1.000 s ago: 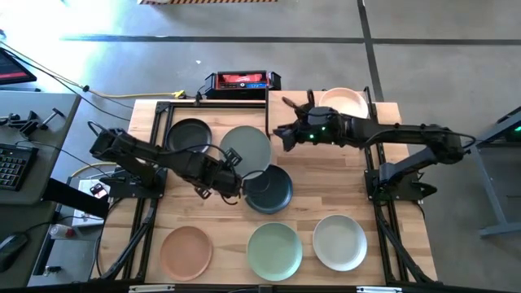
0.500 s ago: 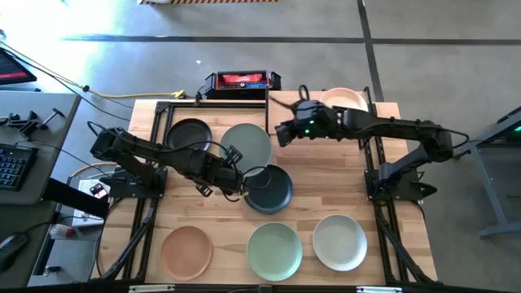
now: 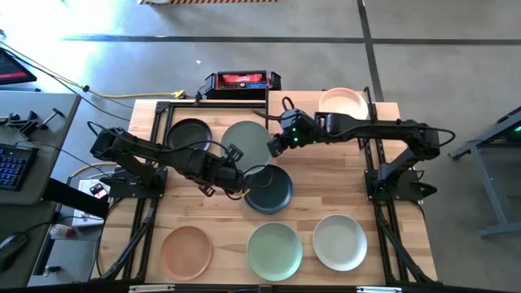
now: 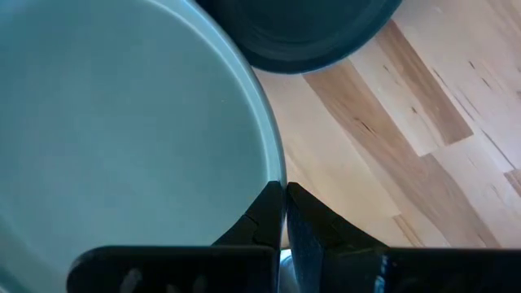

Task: Place and stack plates onto a shelf
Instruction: Stack the blue plate on top of the orange plate on the shelf

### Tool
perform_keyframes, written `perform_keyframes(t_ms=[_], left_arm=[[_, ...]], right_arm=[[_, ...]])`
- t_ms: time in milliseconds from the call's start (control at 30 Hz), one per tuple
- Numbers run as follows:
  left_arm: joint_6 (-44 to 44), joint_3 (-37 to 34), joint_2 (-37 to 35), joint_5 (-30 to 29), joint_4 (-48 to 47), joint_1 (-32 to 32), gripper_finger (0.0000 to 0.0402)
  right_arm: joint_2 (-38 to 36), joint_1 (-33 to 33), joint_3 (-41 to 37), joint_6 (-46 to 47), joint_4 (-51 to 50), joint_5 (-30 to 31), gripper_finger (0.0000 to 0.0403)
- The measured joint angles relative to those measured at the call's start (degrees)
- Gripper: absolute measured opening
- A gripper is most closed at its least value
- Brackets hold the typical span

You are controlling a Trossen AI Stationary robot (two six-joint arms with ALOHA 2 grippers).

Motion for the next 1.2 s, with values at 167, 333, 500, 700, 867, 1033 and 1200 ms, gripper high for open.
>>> perform_keyframes(t_ms=[167, 333, 500, 700, 867, 1033, 1200], left_arm=[[-0.06, 0.0, 0.0, -0.2, 1.28, 0.0, 0.0], [-0.16, 0.0, 0.0, -0.83, 3.27, 0.0, 0.0001], [-0.16, 0.0, 0.0, -0.85, 3.95, 0.0, 0.0001], [-1.34, 0.0, 0.0, -1.61, 4.21, -0.04, 0.0006], [-2.56, 0.0, 0.0, -2.05, 4.15, -0.04, 0.0022], [-6.61, 0.0, 0.0, 1.01, 4.09, 0.57, 0.0048], [-9.4, 0.0, 0.0, 4.49, 4.09, 1.51, 0.0083]], right_arm=[[0.43, 0.13, 0.0, 0.66, -1.19, 0.0, 0.0126], [0.69, 0.13, 0.0, 0.97, -1.34, 0.0, 0.0102], [0.69, 0.13, 0.0, 1.05, -1.37, 0.13, 0.0043], [0.69, 0.02, -0.01, 1.55, -1.41, 0.4, 0.001], [0.69, -0.02, -0.02, 1.46, -1.43, 0.24, 0.0002], [0.69, 0.02, -0.02, 1.85, -1.54, -0.1, 0.0001], [0.69, 0.01, -0.02, 1.98, -1.79, -0.06, 0.0]])
